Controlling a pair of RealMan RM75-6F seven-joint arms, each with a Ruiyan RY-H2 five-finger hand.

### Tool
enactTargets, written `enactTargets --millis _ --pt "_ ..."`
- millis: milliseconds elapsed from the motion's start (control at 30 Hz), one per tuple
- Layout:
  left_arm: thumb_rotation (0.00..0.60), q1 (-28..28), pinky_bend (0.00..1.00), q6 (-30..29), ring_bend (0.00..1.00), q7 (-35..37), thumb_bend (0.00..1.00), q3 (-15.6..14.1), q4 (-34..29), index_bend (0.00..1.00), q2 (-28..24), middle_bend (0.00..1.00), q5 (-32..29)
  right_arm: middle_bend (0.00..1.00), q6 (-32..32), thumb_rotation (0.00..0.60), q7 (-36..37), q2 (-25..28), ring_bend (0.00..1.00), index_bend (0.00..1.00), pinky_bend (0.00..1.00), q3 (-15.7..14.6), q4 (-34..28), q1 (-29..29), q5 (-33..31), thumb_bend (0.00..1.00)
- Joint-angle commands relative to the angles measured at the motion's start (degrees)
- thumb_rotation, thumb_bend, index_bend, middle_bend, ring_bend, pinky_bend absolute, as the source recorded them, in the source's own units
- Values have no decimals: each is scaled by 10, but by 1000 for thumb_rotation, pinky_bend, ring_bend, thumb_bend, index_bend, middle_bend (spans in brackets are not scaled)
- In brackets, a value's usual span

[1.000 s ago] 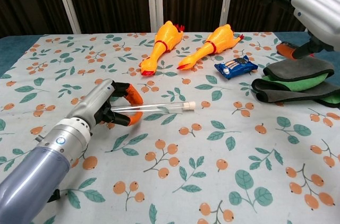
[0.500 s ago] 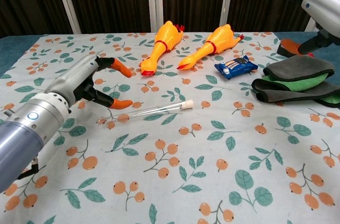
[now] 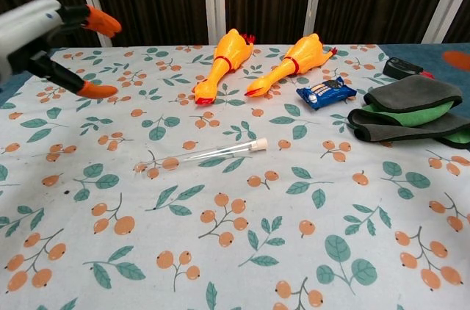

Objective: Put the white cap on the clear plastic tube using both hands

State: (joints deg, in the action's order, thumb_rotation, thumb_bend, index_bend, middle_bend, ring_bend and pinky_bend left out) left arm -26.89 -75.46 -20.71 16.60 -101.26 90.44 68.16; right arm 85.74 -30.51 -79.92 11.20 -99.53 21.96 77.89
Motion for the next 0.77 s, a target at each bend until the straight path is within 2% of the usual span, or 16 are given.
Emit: enactTargets --millis 33,267,367,533,667,767 --pt "600 50 0 -41 0 -7 258 -41 -70 212 -75 151 35 70 19 600 45 49 0 108 14 -27 -51 -49 -16 348" --pt "600 137 0 -103 0 39 207 -134 -110 199 -188 125 122 56 48 600 158 121 0 104 14 -76 -100 -125 -5 348" --pt "600 172 0 -132 0 72 183 -164 -106 165 -219 101 148 11 59 600 194 146 0 35 7 -103 -88 -152 21 348" --pt "600 215 0 -179 0 116 177 -193 -83 137 -251 90 192 0 88 600 243 171 0 0 0 -137 -44 -191 72 348" --pt "600 243 0 -222 0 156 177 -203 -46 127 -266 88 225 0 118 600 276 186 0 0 0 -143 -10 -214 96 348" --pt "600 256 0 -227 0 186 177 -207 -21 124 -270 86 222 0 124 600 293 187 0 0 0 -143 13 -224 101 348"
